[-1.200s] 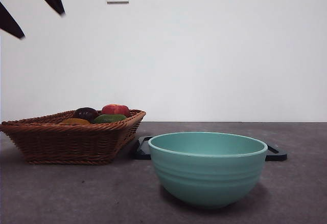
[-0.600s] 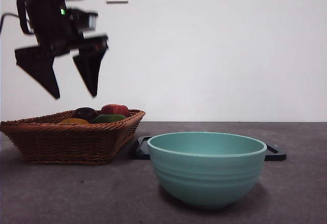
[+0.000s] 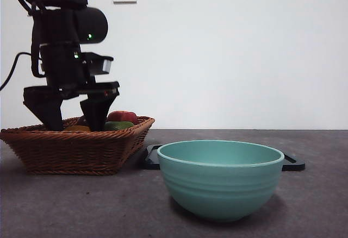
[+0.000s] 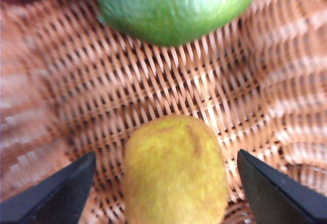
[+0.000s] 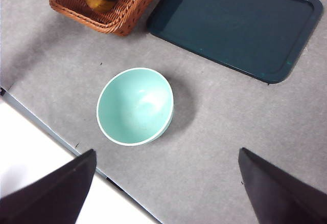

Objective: Pick up the wifruite, put it on the bowl, pick up the plate, put it on desk

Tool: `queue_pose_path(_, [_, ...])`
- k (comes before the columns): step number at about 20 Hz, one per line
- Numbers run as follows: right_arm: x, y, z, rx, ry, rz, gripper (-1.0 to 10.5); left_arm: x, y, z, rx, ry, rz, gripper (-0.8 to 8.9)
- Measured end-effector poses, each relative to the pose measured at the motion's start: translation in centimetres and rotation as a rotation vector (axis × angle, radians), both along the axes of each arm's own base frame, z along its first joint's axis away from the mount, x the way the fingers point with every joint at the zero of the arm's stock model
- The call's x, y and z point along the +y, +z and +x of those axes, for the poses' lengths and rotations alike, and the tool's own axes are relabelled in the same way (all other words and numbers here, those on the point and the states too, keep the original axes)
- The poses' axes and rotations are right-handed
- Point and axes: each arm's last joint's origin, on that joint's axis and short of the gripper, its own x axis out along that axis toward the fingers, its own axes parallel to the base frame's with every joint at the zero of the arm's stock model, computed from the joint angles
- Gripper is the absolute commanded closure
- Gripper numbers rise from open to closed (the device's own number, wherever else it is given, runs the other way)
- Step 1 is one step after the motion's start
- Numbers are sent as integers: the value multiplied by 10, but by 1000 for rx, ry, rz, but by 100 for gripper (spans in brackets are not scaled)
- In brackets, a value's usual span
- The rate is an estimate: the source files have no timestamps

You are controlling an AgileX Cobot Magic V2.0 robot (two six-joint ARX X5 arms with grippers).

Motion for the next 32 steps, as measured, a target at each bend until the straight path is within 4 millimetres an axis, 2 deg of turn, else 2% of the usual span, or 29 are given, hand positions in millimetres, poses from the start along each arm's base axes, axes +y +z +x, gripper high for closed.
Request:
queue_pose_path(6, [0,0,0,0,0,0,500,-1,-6,2,14,-3,7,390])
queue_pose_path(9, [0,0,0,0,0,0,500,-1,-6,2,19,-3,8,547])
queue_pose_path(18, [0,1,1,-15,0,4,500,0,0,0,38,-4,11,575])
queue_pose_path(20, [0,1,1,-21,0,6,500,-1,17,-3,10,-15,-33,574])
queue_pose_path(22, [0,1,2,-22,-2,4,499,-1,49,-14,-65,-43,-114,574])
queue_pose_path(24, [0,2,2,-33,-17,-8,499,-4,85,-36,-127,-92,-188,574])
queue_pose_path(26, [0,2,3,-45,-21,-7,499,-9,112,-61,-160,-163,-263,574])
queue_pose_path(29, [0,3,3,-47,-22,-7,499,-26,136,-96,-174,-296,-355,574])
queue_pose_path(32, [0,3,3,-47,-22,-7,499,-58,139,-124,-145,-445,-384,574])
